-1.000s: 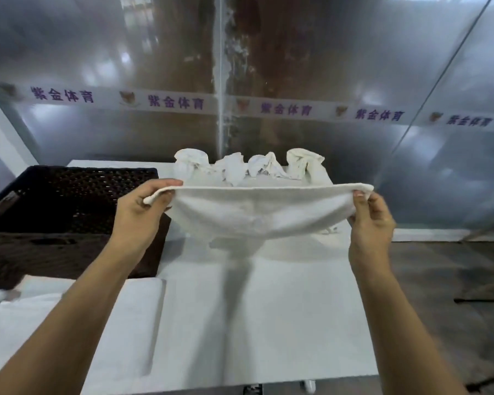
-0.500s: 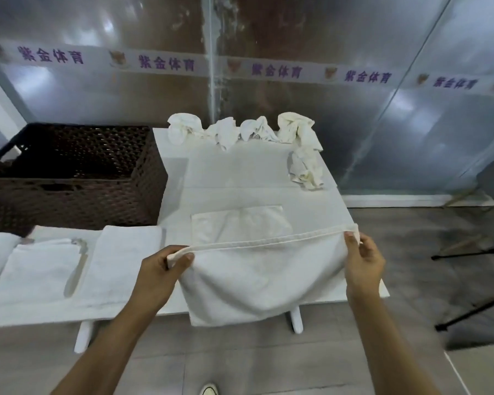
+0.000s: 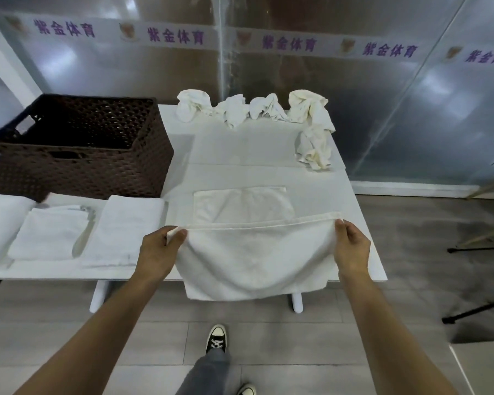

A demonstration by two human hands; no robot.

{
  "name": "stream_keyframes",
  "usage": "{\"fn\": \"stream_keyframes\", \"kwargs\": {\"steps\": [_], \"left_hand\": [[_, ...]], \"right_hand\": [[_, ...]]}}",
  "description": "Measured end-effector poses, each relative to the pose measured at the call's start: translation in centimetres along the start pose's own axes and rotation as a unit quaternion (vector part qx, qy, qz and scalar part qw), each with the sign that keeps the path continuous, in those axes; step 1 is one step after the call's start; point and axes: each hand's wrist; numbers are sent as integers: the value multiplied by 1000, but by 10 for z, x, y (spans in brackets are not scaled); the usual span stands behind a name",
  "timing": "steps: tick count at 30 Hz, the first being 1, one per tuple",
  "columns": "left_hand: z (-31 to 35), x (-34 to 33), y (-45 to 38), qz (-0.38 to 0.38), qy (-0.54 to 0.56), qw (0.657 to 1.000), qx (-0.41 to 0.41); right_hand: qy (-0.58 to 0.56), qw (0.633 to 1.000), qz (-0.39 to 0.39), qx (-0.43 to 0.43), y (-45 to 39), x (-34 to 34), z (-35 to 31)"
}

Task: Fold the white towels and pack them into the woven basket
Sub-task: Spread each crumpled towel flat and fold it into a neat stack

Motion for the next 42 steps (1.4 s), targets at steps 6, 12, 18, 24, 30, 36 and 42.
{"fn": "stream_keyframes", "kwargs": {"steps": [6,12,18,24,30,36,42], "left_hand": [[12,-14,-32,57,1,998,15],[28,-32,-85,87,-1,996,33],[28,-58,-159,88,-63,994,30],[18,-83,-234,63,-100,991,68],[-5,-112,-282,46,-127,986,100],[-19,-131,-290,23,-99,991,88],[-68,-139,-218,-75,-255,963,-50]], "right_hand": [[2,1000,2,-4,-46,-21,-7],[22,1000,-7,-15,-103,-57,5],[76,996,-27,-39,-161,-103,38],[135,987,-41,-76,-214,-152,74],[171,978,-51,-106,-244,-179,109],[192,972,-69,-112,-239,-185,134],[257,949,-161,-84,-166,-154,164]]}}
Point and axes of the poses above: each hand's wrist, its own y-axis away from the middle knuckle, its own x-axis out of the back of the hand, z = x × y, and after that the axes turned 10 degrees about x, right-handed
